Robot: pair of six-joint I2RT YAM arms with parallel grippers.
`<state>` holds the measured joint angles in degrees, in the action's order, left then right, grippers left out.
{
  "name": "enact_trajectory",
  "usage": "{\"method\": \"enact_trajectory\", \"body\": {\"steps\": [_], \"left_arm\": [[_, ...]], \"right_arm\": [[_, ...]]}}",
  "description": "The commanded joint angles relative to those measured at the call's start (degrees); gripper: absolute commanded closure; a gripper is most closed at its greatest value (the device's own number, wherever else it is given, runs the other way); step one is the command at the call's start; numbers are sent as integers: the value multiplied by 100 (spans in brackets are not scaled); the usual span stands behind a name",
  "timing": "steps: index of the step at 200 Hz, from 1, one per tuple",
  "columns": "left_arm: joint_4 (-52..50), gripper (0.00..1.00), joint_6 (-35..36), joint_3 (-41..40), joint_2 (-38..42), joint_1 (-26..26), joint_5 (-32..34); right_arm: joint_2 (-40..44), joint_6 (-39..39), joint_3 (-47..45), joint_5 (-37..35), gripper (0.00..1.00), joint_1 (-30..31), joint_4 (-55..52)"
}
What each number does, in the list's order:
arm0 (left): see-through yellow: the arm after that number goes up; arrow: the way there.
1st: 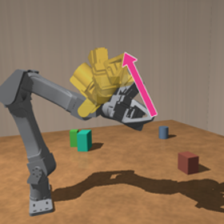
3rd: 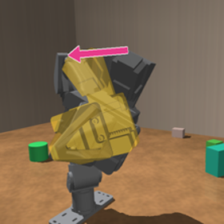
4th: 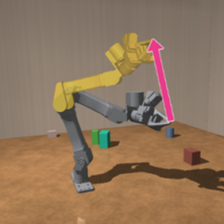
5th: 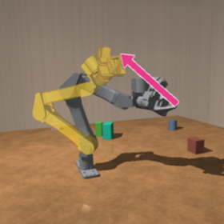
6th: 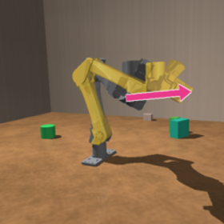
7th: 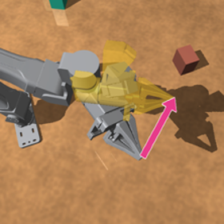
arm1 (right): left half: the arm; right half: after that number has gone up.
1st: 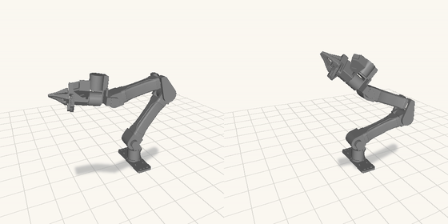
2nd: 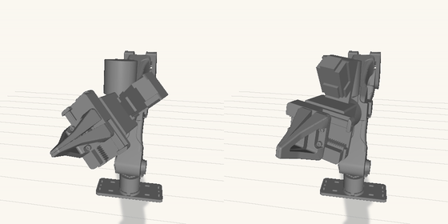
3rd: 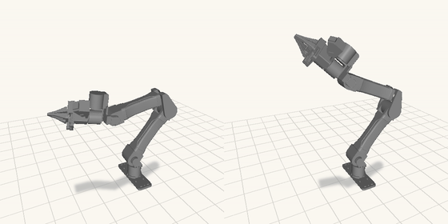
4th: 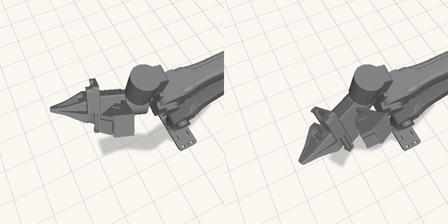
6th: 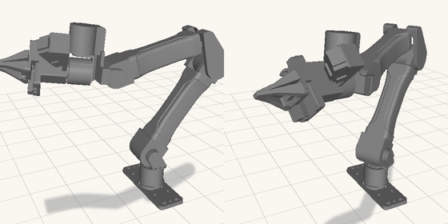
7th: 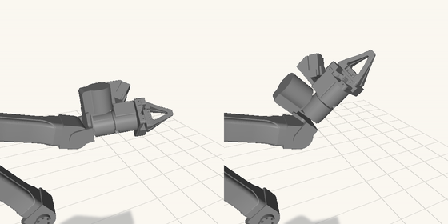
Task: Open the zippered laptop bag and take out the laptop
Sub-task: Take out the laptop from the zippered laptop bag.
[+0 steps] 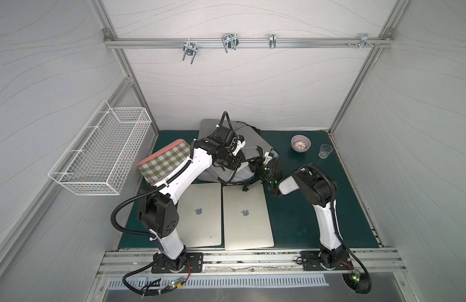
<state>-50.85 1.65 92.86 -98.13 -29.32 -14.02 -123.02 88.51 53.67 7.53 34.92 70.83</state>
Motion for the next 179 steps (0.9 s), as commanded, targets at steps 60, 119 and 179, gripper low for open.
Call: {"method": "enact_trajectory", "body": {"steps": [60,119,179], "left_arm": [[535,100,-362,-48,-440,-91,259],[613,100,-738,107,-527,-97,305],[543,100,-842,165,-536,-89,620]], "right_arm": [[2027,-330,-1449,33,100,779,-125],[3248,-388,-2447,-366,100,1027,-697],[6036,-1761,-3021,684,100,325,-3627]]}}
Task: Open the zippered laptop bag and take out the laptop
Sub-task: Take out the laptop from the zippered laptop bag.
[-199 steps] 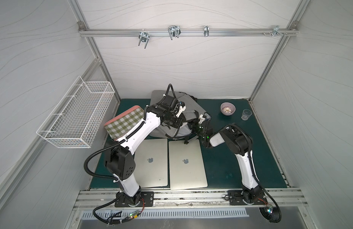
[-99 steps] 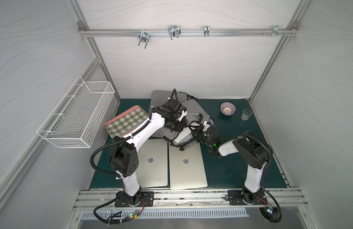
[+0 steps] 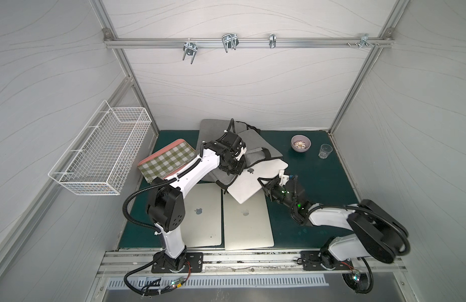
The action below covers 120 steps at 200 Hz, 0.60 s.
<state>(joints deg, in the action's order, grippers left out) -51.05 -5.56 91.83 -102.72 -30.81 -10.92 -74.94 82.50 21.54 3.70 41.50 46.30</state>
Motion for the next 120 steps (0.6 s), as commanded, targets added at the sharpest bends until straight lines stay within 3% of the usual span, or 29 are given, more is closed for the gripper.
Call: {"method": "enact_trajectory", "body": {"steps": [1,13,51,82,120], "left_arm": [[566,100,-121,266,-75,58,309],[571,96,-129,253,-94,61,240],[613,81,-151,249,-106,61,70],[563,70,-145,294,-115,71,-121],[561,44,-74,364,87,120,-429]], "right_arm": [[1267,-1229,214,1100,100,-356,-1294],[1999,-1777,367,1339,100,-573,-2560],[3292,-2240,350,2981,100,-1981,-3969],[3534,-2610,764,4364,100,-3202,-4794],[3492,-3219,1317,4927,100,-3611,-5638]]}}
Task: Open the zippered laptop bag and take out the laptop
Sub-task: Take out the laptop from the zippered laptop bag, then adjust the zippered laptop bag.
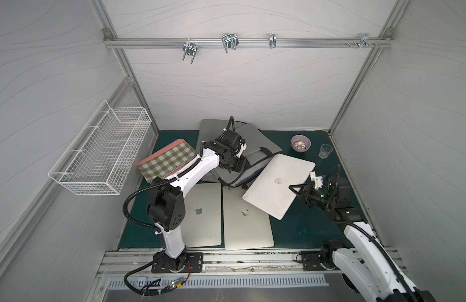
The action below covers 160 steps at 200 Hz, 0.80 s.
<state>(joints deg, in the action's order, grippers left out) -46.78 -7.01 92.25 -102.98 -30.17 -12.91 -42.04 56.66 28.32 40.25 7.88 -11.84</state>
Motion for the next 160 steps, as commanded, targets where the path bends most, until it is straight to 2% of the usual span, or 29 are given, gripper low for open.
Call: {"method": "enact_trajectory", "body": {"steps": [1,24,46,79,104,160], "left_arm": [[130,44,73,326,125,61,-234],[-170,33,392,603,234,202,-211],[-544,26,665,1012,117,599,-71],[-737,26,1139,1310,-238,1374,318],[-956,27,1237,1945,-791,1872,604],[-1343,27,1518,2877,-1861,2302,614]], "right_arm": [[204,-650,649,1278,100,-268,148],[267,-1328,1124,1225,100,-503,-882],[308,-1423,1269,1347,100,-621,-1166],[278,-1709,1644,1408,100,-646,-1604],[145,-1683,1748,1433,100,-639,-1496],[-366,-1535,1701,1516,100,-509,-835]]}}
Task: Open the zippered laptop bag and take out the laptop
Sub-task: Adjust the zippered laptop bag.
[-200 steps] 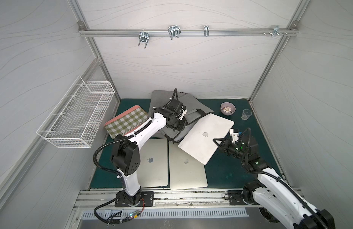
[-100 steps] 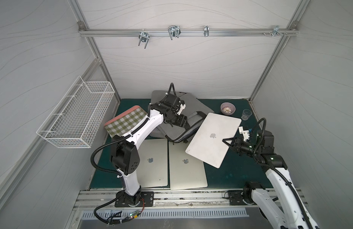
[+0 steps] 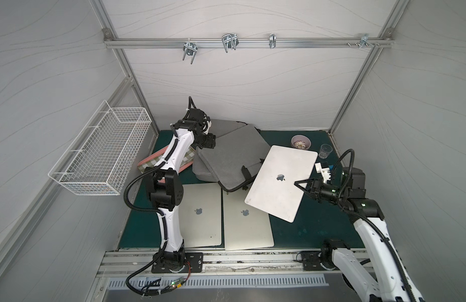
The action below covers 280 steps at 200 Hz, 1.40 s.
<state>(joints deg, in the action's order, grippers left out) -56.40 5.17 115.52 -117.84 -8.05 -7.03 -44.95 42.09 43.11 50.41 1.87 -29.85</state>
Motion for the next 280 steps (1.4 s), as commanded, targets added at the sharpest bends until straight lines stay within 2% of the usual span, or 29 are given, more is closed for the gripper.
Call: {"method": "enact_trajectory", "body": {"steps": [1,27,83,96,141,171,199,215,247,280], "left_arm": [[-385,27,300,558,-390,96,26],[-385,26,485,713,-649,195,62],[-241,26,889,1084,-907,243,935],[-216,26,917,1086,-912,262,810],[-329,31,789,914,-1026,304,-214],[-528,33,869,982,-1228,304,380],[-527,34,868,819,-1252,304,569],[-608,41,775,756,-1290,304,539],[-593,63,644,464,-1214,304,371],[-615,82,659,283,-1107,304,551]], "right_arm": [[-80,-77,218,494,100,98,978],[-243,25,85,365,100,283,1277],[-518,138,-194,263,100,470,1692],[-558,168,-241,250,100,504,1767],[-698,274,-333,233,100,551,2017],[-748,290,-391,219,100,610,2114],[-804,377,-517,212,100,671,2303],[-861,469,-599,184,100,713,2481],[-943,494,-629,153,100,789,2619],[-984,528,-689,144,100,827,2715]]}}
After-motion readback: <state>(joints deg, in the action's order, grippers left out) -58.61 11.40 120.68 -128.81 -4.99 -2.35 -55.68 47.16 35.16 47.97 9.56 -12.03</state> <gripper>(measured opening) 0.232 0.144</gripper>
